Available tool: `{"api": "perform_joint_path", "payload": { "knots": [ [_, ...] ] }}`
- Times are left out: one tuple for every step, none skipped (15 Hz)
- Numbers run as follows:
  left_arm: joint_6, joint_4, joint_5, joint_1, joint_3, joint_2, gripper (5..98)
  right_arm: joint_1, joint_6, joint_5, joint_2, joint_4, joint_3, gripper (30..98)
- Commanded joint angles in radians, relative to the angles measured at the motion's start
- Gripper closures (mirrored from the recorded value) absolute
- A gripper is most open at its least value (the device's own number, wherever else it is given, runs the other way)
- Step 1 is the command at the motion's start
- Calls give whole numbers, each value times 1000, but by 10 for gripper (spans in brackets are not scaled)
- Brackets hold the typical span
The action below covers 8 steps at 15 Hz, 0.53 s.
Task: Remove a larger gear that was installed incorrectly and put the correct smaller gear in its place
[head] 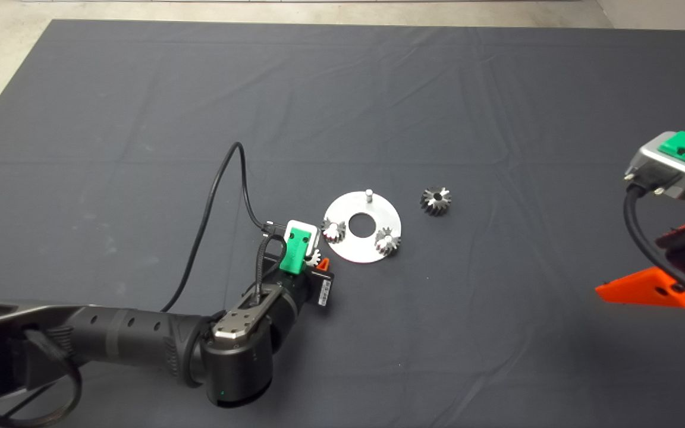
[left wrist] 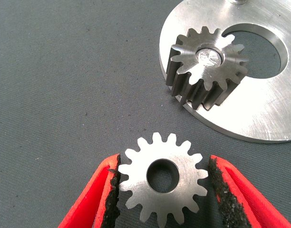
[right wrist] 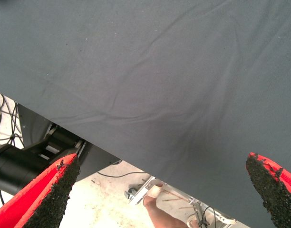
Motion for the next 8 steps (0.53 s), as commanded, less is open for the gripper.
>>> {"api": "perform_joint_path", "payload": {
  "knots": [
    [27,24,49,3,-3,3,582,22,7,2,-2,33,5,362],
    [31,24,50,3,-6,3,601,22,7,2,-2,31,5,362],
    [31,24,50,5,-6,3,631,22,7,2,-3,33,5,362],
    [31,24,50,5,-9,3,631,22,7,2,-1,32,5,362],
    [32,24,48,8,-9,2,635,22,7,2,-1,31,5,362],
    [35,24,48,14,-9,2,646,22,7,2,-1,33,5,362],
    [35,24,48,17,-7,3,646,22,7,2,-1,33,5,362],
    [40,24,48,17,-7,3,646,22,7,2,-2,33,5,362]
  ]
}}
